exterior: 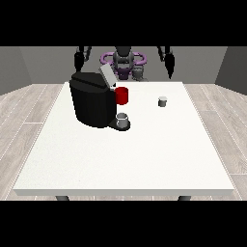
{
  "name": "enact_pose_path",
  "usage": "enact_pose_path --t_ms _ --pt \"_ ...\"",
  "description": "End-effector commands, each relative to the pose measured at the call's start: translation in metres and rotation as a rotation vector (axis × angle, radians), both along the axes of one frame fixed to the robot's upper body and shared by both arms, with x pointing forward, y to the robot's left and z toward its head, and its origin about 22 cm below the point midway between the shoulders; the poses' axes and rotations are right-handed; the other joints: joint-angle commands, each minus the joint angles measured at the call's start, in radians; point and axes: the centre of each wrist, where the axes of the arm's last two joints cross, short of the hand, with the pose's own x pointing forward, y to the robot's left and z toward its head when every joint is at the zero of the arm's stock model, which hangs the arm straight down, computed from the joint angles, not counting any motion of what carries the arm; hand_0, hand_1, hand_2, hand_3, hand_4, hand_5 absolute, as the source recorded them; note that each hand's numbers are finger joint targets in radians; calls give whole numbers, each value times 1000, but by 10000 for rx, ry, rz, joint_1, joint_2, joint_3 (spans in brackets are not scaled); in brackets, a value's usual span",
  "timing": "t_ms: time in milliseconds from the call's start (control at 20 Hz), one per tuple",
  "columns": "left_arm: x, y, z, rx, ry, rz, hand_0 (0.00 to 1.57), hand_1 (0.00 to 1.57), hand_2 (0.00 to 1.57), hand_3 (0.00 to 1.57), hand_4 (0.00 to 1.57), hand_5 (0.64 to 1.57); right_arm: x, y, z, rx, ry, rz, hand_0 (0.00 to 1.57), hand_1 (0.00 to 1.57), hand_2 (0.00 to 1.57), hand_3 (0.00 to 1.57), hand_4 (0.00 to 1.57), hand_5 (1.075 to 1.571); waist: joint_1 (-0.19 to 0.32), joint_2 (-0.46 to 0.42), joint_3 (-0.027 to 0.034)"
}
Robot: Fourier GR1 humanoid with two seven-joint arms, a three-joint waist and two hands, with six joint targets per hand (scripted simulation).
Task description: Insert the coffee pod into the coffee machine and close the lid
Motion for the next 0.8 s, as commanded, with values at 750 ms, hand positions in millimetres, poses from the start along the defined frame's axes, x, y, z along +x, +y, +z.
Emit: enact_pose_path --t_ms 750 --pt "12 42 27 2064 -1836 -1210 0 0 0 0 0 1571 -11 4 -20 811 -330 -1210 0 0 0 0 169 1571 -321 -162 -199"
